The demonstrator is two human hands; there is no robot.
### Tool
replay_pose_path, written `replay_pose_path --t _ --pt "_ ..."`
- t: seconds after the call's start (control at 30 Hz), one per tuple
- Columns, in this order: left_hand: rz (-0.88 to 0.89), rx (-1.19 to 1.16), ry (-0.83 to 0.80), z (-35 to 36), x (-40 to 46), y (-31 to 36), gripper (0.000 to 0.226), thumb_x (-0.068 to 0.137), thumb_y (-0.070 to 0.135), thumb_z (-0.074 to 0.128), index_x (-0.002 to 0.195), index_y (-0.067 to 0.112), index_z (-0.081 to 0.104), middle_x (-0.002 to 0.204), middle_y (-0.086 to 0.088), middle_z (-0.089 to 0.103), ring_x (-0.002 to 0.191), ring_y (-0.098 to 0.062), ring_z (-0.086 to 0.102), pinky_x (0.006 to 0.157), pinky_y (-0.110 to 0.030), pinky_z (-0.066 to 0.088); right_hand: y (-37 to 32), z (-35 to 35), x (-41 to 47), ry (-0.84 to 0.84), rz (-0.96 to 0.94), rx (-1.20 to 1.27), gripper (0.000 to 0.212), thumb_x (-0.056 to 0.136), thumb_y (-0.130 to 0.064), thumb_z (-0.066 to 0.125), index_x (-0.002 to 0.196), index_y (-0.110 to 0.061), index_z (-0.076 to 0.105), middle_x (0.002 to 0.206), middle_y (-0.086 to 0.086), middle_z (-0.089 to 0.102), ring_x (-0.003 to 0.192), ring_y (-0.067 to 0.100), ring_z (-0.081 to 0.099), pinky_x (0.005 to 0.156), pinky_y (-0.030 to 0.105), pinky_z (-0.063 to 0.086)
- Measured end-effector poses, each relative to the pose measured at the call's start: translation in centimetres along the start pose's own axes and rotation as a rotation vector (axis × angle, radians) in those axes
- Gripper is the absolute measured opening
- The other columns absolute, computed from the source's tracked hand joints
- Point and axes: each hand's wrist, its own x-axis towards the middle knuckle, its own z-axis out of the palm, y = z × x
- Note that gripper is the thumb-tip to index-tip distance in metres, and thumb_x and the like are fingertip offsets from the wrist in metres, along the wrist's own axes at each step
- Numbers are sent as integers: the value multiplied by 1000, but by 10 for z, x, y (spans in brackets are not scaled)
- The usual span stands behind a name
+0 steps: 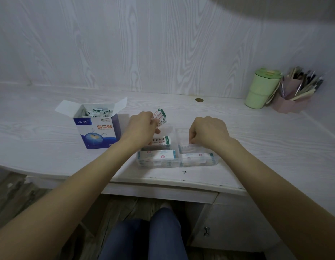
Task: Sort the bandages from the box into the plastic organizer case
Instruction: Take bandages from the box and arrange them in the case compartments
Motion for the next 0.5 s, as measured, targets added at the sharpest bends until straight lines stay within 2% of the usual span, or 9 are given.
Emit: replay_pose_path --t 0.1,0.17,0.27,0.33,0.4,0.5 --pt "-5 -4 -4 0 -1 1 18 102 20 39 90 11 49 106 -8 70 39 -5 47 35 -12 35 1 0 1 -3 -4 -12 10 79 -13 68 85 -20 71 85 3 70 79 23 62 55 23 35" --pt "-10 -17 -4 -1 -1 1 18 102 20 39 90 10 50 105 -8 70 40 -5 47 35 -13 36 3 -1 0 -4 -29 -15 5 81 -20 69 85 -18 70 75 1 66 72 21 58 52 23 34" --pt "-17 -27 -12 -2 -2 2 18 102 20 39 95 9 51 107 -9 69 41 -5 47 35 -13 37 7 -4 -4 -85 -47 95 26 90 -40 60 87 -17 71 60 -2 56 59 17 52 54 25 35" --pt "-20 -27 -23 -3 -3 2 16 101 19 39 96 9 51 110 -10 68 42 -5 46 35 -11 35 10 -4 -6 -137 -60 196 36 95 -46 49 92 -19 73 77 3 68 70 20 60 63 29 40" --pt "-16 -28 -25 -4 -4 2 16 101 19 39 96 10 50 111 -10 68 42 -5 46 35 -10 35 11 -4 -8 -152 -67 238 40 97 -47 44 96 -20 74 89 3 71 75 19 61 68 30 42" --pt "-17 -41 -18 -3 -3 1 16 101 19 40 95 9 51 108 -9 69 38 -2 46 35 -11 36 10 -5 -9 -161 -75 258 40 98 -45 42 98 -21 74 72 -8 61 59 8 50 60 25 38"
